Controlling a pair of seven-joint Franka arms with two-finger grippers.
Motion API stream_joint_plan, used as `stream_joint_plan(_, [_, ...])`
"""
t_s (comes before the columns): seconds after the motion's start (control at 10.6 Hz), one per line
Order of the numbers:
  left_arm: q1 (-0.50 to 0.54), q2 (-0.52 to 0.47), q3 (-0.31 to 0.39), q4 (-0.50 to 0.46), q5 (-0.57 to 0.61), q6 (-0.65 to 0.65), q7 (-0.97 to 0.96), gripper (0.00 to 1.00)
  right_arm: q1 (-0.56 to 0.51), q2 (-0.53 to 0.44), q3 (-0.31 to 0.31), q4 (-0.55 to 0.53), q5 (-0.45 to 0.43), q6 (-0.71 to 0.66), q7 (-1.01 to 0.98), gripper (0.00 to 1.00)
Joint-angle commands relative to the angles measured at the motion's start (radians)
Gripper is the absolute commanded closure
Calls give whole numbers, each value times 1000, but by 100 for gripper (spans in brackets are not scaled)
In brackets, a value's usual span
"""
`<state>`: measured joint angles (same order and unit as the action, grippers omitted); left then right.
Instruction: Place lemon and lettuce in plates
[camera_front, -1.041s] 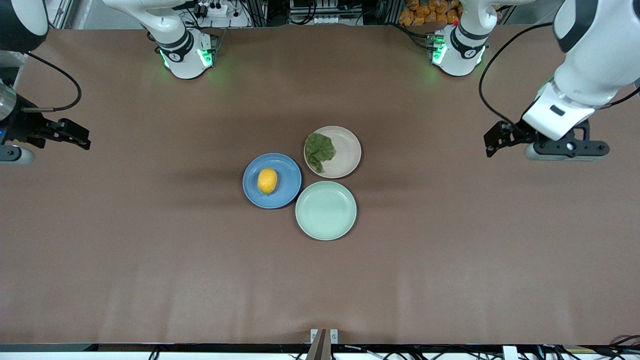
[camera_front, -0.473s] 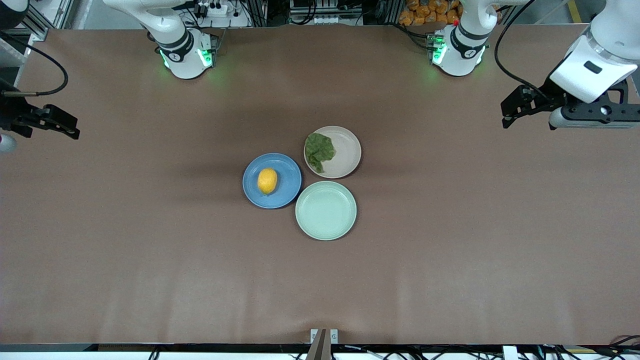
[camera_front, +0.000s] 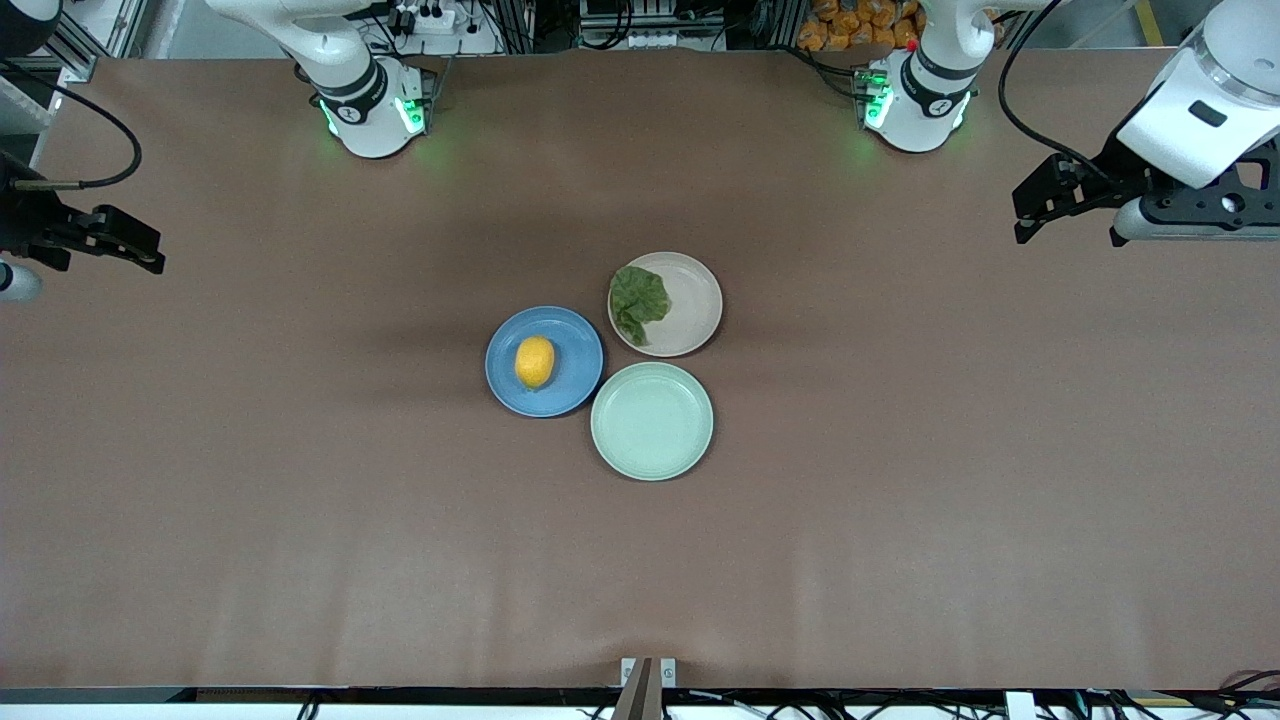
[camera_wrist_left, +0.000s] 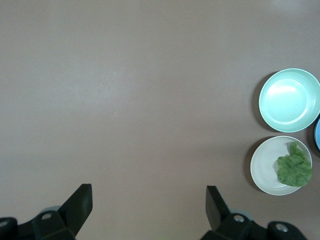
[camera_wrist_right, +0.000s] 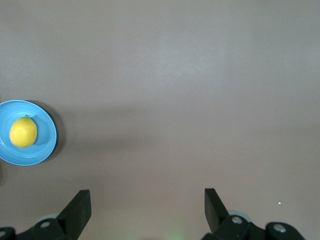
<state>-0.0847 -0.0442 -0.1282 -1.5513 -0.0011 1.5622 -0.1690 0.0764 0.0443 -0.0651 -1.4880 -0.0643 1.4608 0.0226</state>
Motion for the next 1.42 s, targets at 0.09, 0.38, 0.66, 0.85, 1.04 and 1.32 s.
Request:
stream_joint_plan(0.09, [8,10,1,28,-13,-27,23,0,-6,-7,5,11,21,-14,-3,0])
stream_joint_plan(0.38, [6,10,-2,28,-13,-27,23,0,-9,-9,-1,17,40,-17,-4,0])
stream_joint_plan(0.66, [5,9,-2,28,-16,-27,22,0,-9,-14,-2,17,40,-17,-9,0])
stream_joint_plan(0.85, [5,10,-5,28,-17,-27,22,0,-9,-14,-2,17,40,-17,-9,0])
stream_joint_plan(1.04, [3,10,-5,28,-17,-27,22,0,-10,-14,-2,17,40,-17,-9,0])
stream_joint_plan(1.32, [2,10,-5,28,-17,-27,22,0,-10,-14,-2,17,40,-17,-15,0])
